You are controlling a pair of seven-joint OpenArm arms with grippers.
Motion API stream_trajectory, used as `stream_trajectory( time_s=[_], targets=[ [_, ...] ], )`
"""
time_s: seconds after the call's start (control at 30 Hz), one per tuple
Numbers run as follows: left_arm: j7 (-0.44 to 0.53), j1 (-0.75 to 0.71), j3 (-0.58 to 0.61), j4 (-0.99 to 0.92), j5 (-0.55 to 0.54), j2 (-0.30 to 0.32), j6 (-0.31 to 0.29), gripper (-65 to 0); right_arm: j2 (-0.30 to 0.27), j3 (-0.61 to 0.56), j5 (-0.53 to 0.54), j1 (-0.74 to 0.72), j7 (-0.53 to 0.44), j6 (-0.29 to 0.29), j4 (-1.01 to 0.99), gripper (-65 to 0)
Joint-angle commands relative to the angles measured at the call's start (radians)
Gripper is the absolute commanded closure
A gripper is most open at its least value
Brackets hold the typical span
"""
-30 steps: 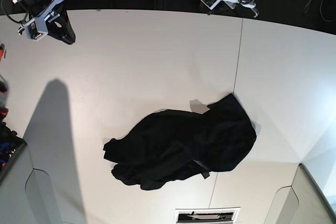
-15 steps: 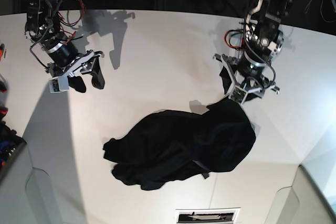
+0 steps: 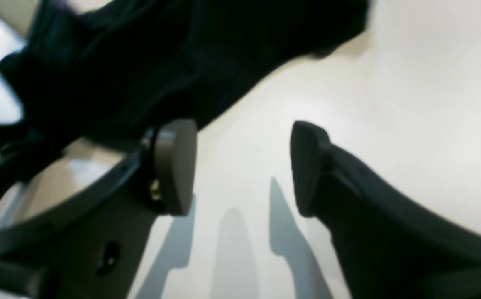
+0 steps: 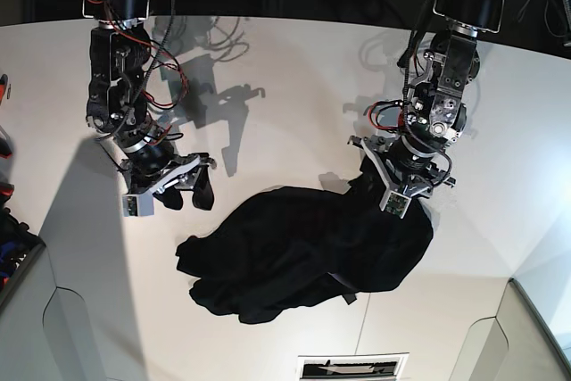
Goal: Layout the t-shirt on the table in an organized manner, then fold the t-shirt properly
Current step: 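Lower both grippers onto the crumpled shirt and pinch its edges, then lift the shirt with both grippers and pull the edges apart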
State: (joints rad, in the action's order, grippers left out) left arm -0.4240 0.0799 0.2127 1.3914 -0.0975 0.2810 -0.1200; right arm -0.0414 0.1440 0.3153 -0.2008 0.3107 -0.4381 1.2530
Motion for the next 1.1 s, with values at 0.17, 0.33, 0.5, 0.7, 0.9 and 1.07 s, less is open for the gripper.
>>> stream_trajectory(
  time_s=[0.17, 0.33, 0.5, 0.7, 0.9, 1.07],
  targets=[
    [0.006, 0.014, -0.004, -0.025, 0.000, -0.016, -0.001, -35.4, 0.041, 0.002, -0.051, -0.114, -0.056, 0.071, -0.085, -35.4],
    [0.029, 0.014, -0.003, -0.026, -0.001, -0.024, -0.001, -35.4, 0.091, 0.002, -0.101, -0.167, -0.083, 0.077, -0.179, -35.4],
    [0.022, 0.013, -0.003, -0.026, -0.027, -0.024, -0.001, -35.4, 0.154, 0.002, -0.170, -0.187, -0.171, 0.131, -0.290, -35.4],
    [0.024, 0.005, -0.003, -0.026, -0.041, -0.028, -0.005, -35.4, 0.193, -0.013, -0.222, -0.198, -0.233, 0.164, -0.344, -35.4],
    [0.025, 0.000, -0.003, -0.026, -0.041, -0.032, -0.005, -32.9, 0.192, -0.018, -0.246, -0.257, -0.232, 0.159, -0.407, -15.6],
    [0.055, 0.000, -0.004, -0.026, -0.035, -0.031, -0.005, 0.0, 0.192, -0.017, -0.312, -0.267, -0.232, 0.060, -0.399, 0.0]
  ],
)
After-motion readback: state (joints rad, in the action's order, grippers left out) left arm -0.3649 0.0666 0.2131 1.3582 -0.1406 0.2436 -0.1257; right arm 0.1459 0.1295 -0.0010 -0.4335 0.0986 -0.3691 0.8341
